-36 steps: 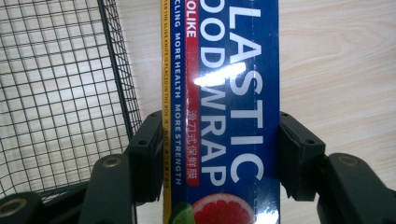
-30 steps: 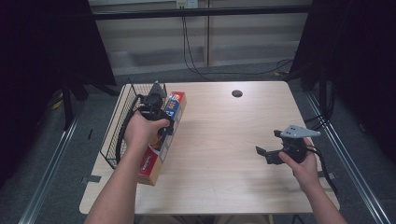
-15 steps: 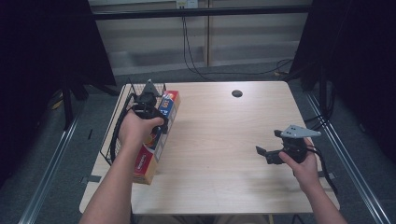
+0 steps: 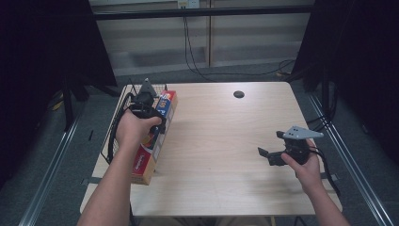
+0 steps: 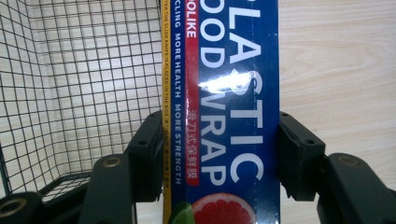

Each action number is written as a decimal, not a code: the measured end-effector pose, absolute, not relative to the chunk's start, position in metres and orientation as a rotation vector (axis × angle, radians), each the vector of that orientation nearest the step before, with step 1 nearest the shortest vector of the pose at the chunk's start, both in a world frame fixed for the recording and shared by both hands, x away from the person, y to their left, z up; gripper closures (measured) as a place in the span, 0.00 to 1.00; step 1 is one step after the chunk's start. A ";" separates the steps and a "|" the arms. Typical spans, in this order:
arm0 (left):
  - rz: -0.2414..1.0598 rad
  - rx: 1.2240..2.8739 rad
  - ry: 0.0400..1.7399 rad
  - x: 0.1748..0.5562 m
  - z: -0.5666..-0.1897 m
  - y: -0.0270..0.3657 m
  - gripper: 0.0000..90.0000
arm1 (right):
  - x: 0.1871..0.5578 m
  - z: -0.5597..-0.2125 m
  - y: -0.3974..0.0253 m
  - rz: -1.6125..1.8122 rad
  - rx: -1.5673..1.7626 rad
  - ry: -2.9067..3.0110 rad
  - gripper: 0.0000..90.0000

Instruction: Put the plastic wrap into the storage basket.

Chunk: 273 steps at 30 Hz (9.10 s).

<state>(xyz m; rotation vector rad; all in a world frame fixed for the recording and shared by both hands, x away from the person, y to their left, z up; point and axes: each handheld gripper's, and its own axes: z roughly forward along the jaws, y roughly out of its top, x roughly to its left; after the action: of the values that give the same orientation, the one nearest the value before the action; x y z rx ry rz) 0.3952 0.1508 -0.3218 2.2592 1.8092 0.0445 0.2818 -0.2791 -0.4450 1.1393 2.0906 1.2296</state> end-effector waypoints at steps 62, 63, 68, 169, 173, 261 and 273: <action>0.064 2.119 1.995 0.411 -0.340 0.202 0.48 | 0.283 -0.446 -0.283 1.225 1.130 2.104 0.03; 0.069 2.119 2.001 0.411 -0.340 0.202 0.48 | 0.283 -0.446 -0.283 1.226 1.130 2.105 0.03; 0.066 2.113 2.019 0.412 -0.343 0.205 0.48 | 0.283 -0.446 -0.282 1.223 1.134 2.111 0.03; 0.055 2.159 2.053 0.439 -0.384 0.215 0.47 | 0.284 -0.448 -0.284 1.216 1.134 2.124 0.03; 0.054 2.152 2.065 0.441 -0.387 0.213 0.47 | 0.284 -0.448 -0.284 1.218 1.125 2.122 0.03; 0.059 2.055 1.806 0.416 -0.346 0.220 0.15 | 0.285 -0.447 -0.280 1.230 1.128 2.124 0.03; 0.037 2.090 1.718 0.410 -0.334 0.204 0.15 | 0.284 -0.447 -0.280 1.229 1.124 2.125 0.03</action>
<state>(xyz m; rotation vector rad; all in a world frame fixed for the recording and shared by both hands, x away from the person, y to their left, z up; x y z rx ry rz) 0.4096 0.2042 -0.3337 2.0903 1.7183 0.0371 0.2844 -0.2798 -0.4468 1.1243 2.1245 1.2291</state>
